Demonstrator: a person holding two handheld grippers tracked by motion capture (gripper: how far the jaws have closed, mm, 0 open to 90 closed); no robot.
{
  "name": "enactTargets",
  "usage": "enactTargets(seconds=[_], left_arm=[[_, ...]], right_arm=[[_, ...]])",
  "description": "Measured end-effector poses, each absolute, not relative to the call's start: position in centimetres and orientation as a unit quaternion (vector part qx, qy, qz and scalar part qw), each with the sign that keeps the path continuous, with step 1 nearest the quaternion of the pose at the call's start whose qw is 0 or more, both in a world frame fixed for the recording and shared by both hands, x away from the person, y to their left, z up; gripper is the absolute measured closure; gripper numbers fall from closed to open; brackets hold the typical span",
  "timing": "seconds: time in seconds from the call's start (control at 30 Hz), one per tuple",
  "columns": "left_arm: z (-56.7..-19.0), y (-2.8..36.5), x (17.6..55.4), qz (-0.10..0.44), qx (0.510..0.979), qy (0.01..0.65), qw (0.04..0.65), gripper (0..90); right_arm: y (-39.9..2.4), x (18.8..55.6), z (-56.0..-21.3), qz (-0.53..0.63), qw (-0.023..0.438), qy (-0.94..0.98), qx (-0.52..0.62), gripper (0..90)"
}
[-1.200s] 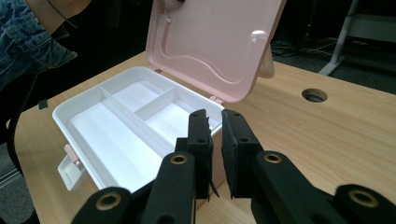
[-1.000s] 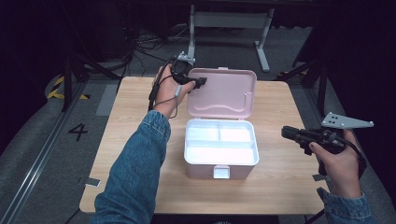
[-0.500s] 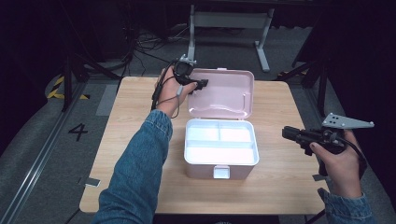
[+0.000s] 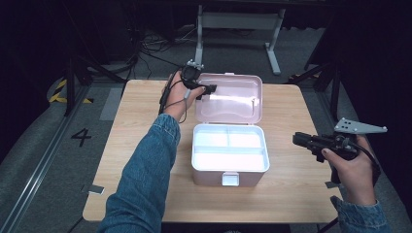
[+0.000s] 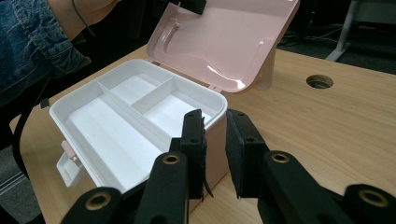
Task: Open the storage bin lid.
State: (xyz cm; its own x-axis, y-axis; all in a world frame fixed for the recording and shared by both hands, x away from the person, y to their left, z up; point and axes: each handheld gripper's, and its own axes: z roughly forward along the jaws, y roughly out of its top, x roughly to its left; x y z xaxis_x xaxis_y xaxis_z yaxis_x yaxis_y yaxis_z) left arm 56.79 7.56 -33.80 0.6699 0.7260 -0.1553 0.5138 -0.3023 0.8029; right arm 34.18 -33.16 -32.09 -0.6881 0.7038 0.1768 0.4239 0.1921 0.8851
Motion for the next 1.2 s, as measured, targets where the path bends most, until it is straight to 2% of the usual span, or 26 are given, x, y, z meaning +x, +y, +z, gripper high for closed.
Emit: enactTargets(seconds=[0.47, 0.97, 1.07, 1.2], left_arm=[[-36.1, 7.7, 58.1, 0.083, 0.795, 0.407, 0.441, 31.2], [-38.9, 7.7, 58.7, 0.034, 0.800, 0.443, 0.404, 25.4], [-39.4, 7.9, 58.8, 0.026, 0.801, 0.449, 0.395, 25.7], [-39.6, 8.5, 58.8, 0.023, 0.806, 0.456, 0.377, 30.3]], right_arm=[[-33.3, 34.8, -32.7, 0.510, 0.127, 0.761, 0.380, 77.5], [-33.4, 34.8, -32.7, 0.517, 0.116, 0.758, 0.381, 74.7], [-33.2, 34.7, -32.5, 0.519, 0.114, 0.758, 0.377, 74.1], [-33.0, 34.5, -32.4, 0.520, 0.114, 0.759, 0.374, 73.5]])
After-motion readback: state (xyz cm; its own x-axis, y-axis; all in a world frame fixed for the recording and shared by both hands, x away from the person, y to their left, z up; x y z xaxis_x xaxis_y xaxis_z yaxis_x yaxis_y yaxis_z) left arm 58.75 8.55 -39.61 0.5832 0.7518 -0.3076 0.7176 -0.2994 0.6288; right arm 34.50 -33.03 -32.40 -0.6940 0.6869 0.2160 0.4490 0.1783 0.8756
